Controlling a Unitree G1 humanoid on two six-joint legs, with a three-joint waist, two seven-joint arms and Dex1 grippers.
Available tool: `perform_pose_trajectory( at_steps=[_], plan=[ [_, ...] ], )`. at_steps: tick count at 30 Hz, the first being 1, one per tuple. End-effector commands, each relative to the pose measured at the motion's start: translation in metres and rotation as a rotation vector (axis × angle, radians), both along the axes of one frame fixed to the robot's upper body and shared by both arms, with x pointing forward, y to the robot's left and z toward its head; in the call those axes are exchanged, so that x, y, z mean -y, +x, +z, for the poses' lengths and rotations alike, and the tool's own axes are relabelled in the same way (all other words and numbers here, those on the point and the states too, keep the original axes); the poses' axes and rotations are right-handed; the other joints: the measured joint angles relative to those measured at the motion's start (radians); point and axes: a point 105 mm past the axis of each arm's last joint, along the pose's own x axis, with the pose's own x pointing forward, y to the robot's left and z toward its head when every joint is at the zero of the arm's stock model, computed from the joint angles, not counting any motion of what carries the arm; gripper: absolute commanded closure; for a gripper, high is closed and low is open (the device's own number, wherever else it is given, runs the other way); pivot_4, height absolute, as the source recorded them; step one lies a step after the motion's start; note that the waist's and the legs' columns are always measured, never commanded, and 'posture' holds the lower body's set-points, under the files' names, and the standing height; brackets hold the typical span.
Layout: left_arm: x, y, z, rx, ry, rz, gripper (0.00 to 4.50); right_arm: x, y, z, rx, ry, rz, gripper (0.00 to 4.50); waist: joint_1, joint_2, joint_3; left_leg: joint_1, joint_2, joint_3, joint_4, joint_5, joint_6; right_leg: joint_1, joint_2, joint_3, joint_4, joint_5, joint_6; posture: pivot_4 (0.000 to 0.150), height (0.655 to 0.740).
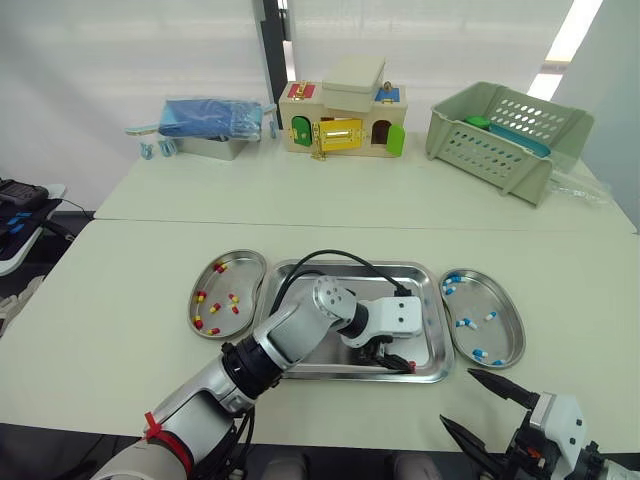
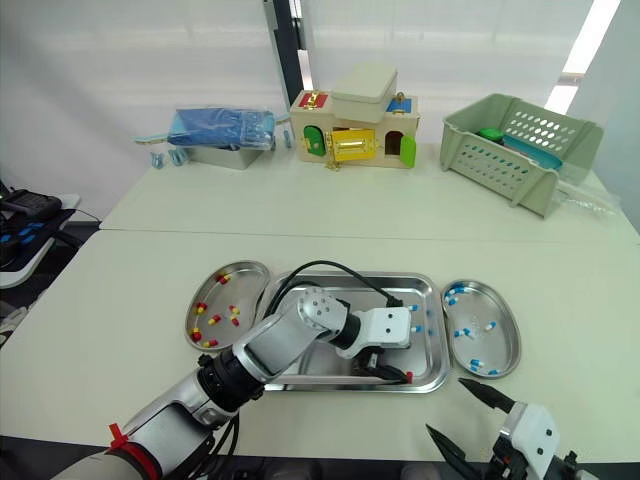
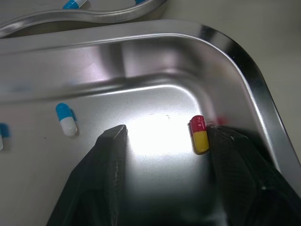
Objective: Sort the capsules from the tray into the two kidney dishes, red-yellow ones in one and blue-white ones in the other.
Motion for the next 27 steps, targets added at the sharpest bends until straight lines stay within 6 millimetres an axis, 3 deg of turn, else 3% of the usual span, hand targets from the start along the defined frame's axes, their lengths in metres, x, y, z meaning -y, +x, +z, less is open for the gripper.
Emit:
perform_pose_trajectory(
  at_steps=[1,5,7,17,23,27],
  plan=[
    [0.005,-0.003,-0.004,0.003,0.016,-0.01,2.76,-0.005,0.001,0.011,0.038,0.002,0.017,0.0,0.0,0.0,0.0,0.0,0.0,0.0,0.0,0.0,0.0,0.0,0.0,0.0,0.0,0.0,0.0,0.15,0.74],
    [0.005,-0.004,-0.008,0.003,0.029,-0.015,4.08,-0.005,0.002,0.012,0.037,0.002,0.016,0.0,0.0,0.0,0.0,0.0,0.0,0.0,0.0,0.0,0.0,0.0,0.0,0.0,0.0,0.0,0.0,0.15,0.74],
    [0.004,-0.006,-0.009,0.003,0.035,-0.021,4.47,-0.006,0.002,0.012,0.036,0.002,0.016,0.0,0.0,0.0,0.0,0.0,0.0,0.0,0.0,0.0,0.0,0.0,0.0,0.0,0.0,0.0,0.0,0.15,0.74],
    [-0.001,-0.012,-0.005,-0.026,0.036,-0.056,4.47,-0.009,0.002,0.016,0.052,0.002,0.033,0.0,-0.001,0.0,0.0,0.0,0.0,0.0,0.0,0.0,0.0,0.0,0.0,0.0,0.0,0.0,0.0,0.15,0.74],
    [-0.024,-0.003,0.02,-0.095,-0.01,0.019,4.47,-0.019,-0.004,0.019,0.046,-0.011,0.145,0.0,-0.002,0.0,0.0,0.0,0.0,0.0,0.0,0.0,0.0,0.0,0.0,0.0,0.0,0.0,0.0,0.15,0.74],
    [-0.047,0.015,0.044,-0.117,-0.071,0.163,4.47,-0.016,0.0,0.022,0.054,-0.039,0.214,0.0,-0.002,0.0,0.0,0.0,0.0,0.0,0.0,0.0,0.0,0.0,0.0,0.0,0.001,0.0,0.0,0.15,0.74]
  ],
)
